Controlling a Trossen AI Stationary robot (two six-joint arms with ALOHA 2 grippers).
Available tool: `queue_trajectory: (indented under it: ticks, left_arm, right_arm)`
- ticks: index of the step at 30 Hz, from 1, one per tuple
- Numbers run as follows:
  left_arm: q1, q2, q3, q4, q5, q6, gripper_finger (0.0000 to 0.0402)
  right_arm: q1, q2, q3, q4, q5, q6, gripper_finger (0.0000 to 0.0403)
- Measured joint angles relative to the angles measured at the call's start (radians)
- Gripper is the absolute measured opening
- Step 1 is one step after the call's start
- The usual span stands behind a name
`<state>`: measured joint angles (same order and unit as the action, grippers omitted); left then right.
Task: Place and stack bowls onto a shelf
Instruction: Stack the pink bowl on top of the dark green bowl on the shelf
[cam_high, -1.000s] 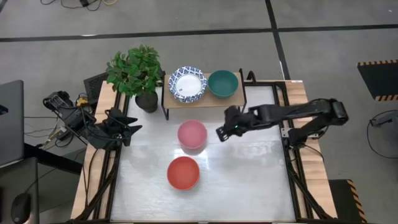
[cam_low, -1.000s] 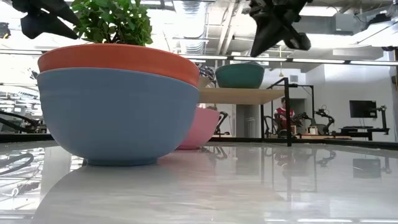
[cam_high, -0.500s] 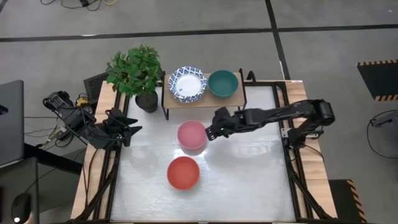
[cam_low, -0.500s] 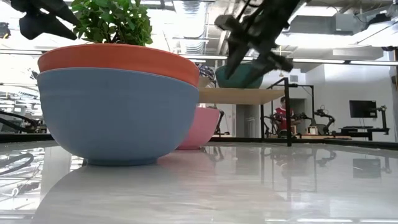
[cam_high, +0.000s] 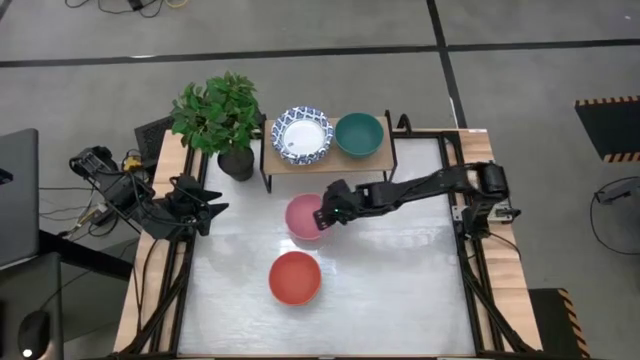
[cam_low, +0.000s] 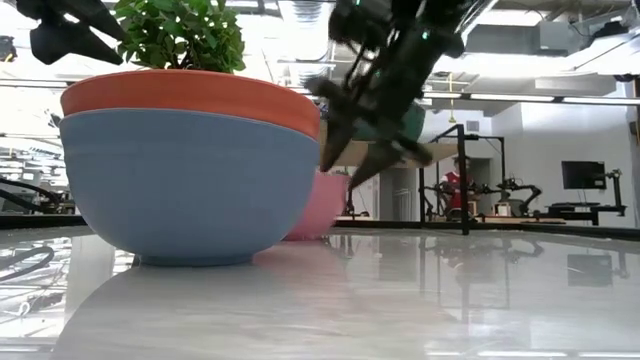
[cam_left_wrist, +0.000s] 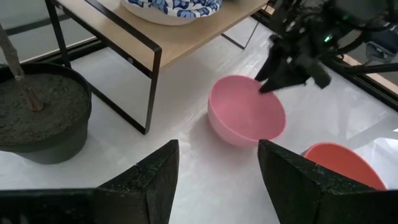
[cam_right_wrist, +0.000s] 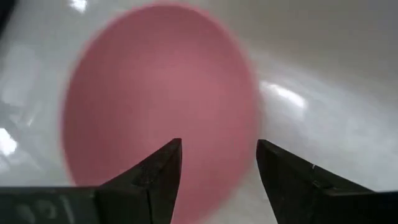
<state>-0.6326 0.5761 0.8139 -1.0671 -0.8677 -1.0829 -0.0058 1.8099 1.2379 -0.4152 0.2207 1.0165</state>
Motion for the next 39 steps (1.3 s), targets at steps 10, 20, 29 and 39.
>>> queue_trajectory:
  ticks: [10,20,29,39]
  left_arm:
    - [0.000,0.000,0.000,-0.022,0.033,-0.002,0.0203]
    - [0.000,-0.001,0.000,-0.047,-0.009,-0.001,0.0203]
    - [0.000,-0.001,0.000,-0.051,-0.009,0.000,0.0203]
    - [0.000,0.000,0.000,-0.053,-0.009,0.000,0.0203]
  right_arm:
    - [-0.008,0.121,0.033,0.008,-0.132,0.012,0.0172]
    - [-0.038,0.110,0.091,-0.064,-0.133,-0.078,0.0026]
    - [-0.047,0.039,0.102,-0.127,-0.127,-0.083,0.0026]
    - [-0.040,-0.187,0.102,-0.275,-0.084,-0.063,0.0026]
